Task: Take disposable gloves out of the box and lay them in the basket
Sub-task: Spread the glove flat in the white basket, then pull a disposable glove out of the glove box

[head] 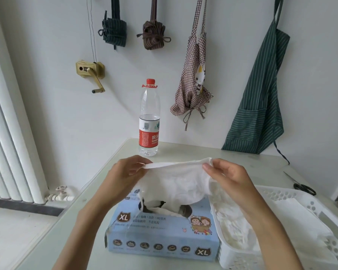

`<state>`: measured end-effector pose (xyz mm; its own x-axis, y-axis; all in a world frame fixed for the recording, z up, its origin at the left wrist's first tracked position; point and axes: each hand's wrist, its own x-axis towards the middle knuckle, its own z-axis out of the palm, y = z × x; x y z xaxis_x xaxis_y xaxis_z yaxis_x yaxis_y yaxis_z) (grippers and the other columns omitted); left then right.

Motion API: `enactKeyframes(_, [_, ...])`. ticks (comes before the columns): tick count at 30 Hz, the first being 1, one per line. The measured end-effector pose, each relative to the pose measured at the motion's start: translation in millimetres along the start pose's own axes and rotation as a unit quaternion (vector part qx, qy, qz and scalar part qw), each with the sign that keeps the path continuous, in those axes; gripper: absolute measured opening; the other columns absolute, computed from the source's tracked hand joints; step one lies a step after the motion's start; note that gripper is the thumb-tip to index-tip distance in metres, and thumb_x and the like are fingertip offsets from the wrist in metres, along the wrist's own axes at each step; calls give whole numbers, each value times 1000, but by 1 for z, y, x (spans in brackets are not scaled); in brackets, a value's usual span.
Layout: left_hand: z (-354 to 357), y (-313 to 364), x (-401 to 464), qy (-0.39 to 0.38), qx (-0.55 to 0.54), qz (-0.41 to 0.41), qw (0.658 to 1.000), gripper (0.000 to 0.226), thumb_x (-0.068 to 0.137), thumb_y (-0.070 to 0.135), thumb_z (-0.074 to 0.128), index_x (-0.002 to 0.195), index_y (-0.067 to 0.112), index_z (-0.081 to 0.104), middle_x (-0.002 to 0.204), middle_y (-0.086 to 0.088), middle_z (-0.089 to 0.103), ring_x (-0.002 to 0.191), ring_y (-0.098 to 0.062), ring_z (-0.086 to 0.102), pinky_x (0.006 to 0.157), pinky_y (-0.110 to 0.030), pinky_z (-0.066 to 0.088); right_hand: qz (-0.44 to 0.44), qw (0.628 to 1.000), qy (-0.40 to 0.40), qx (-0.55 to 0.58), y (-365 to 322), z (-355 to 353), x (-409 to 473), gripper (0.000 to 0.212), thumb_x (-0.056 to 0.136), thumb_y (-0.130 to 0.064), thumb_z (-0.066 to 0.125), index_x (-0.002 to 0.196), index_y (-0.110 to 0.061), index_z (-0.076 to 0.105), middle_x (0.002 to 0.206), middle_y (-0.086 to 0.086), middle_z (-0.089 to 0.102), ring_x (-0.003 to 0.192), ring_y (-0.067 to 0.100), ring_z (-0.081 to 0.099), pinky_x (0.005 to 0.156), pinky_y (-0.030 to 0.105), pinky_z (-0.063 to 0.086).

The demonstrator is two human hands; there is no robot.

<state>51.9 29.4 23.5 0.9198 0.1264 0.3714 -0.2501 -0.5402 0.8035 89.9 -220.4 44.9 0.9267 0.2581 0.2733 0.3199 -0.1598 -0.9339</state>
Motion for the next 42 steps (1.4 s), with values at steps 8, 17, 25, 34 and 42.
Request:
enactKeyframes(8, [5,35,14,-33,28,31,999,26,91,30,58,109,15,70,109,8,69,104,-3,63,94,-25,48,-101,991,73,42,-39,-19,1,15,94,-24,56,86,-15,64,60,-18,55,59,-5,48,61,8,40])
enactKeyframes(17, [43,116,32,-109,-1,111,988,7,90,21,63,92,21,70,88,14,69,78,1,64,72,-15,50,-234,924,270,-134,-56,-93,-15,15,97,-24,53,90,-18,65,68,8,61,58,13,49,57,21,39])
enactKeyframes(25, [85,130,27,-150,24,90,984,15,92,9,58,102,5,70,80,0,67,66,3,59,62,-13,45,-197,878,300,-317,-31,-142,-40,20,96,-35,52,96,-23,68,46,-7,44,45,13,43,47,18,30])
enactKeyframes(34, [68,149,25,-25,71,123,990,22,97,12,47,104,20,66,80,5,66,81,-12,64,76,-29,47,-178,946,239,-130,-56,-139,-56,21,92,-37,59,84,-20,67,46,3,42,41,10,26,44,27,26])
enactKeyframes(42, [180,88,57,-157,270,53,948,30,92,18,48,108,36,66,112,11,68,107,-18,59,88,-33,48,98,911,188,-355,67,-175,-29,22,92,-33,58,92,-15,69,69,5,68,74,28,64,68,34,51])
